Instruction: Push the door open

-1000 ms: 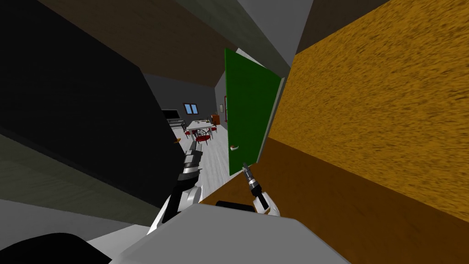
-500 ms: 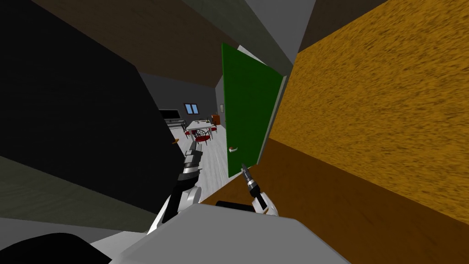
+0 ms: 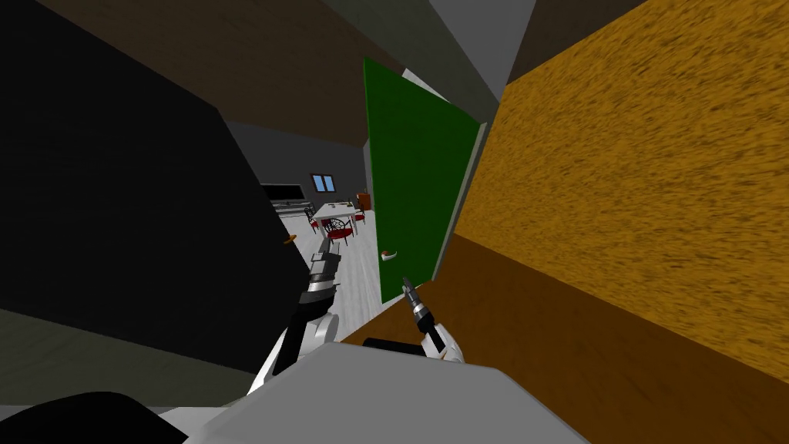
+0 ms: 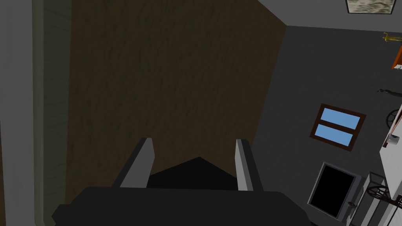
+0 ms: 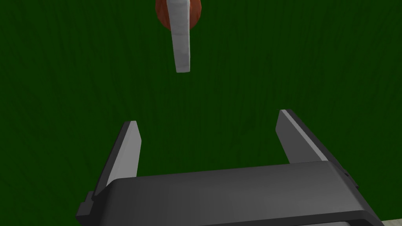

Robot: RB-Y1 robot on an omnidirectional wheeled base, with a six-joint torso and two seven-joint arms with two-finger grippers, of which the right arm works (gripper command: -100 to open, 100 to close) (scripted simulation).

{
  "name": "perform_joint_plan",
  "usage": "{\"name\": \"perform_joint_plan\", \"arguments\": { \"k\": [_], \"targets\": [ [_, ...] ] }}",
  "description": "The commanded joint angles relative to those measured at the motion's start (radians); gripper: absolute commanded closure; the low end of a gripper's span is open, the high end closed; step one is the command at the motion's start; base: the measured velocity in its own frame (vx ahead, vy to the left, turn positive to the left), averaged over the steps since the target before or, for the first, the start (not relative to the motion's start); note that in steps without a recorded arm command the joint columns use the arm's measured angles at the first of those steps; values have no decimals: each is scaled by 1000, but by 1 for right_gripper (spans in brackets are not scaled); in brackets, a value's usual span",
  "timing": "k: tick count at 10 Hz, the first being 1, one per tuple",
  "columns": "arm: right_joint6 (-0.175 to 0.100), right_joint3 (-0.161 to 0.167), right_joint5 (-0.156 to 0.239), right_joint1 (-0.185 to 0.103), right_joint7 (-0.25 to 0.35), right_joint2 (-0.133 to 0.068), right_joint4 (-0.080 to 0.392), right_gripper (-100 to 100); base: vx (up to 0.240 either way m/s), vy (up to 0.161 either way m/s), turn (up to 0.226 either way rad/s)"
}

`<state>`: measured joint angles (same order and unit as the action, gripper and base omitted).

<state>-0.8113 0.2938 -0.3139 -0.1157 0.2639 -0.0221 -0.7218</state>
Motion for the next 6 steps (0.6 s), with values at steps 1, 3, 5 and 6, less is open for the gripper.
{"name": "perform_joint_plan", "arguments": {
  "k": [1,3,5,6],
  "targets": [
    [-2,7,-6,-11,7,9,28,-100,139,-80,46],
    [-3,8,-8,-12,8,10,32,-100,85,-50,21],
    [-2,4,-4,-15,3,-5,39,-100,144,89,31],
    [-2,2,-2,-16,0,-8,41,-100,165,102,28]
  ]
}}
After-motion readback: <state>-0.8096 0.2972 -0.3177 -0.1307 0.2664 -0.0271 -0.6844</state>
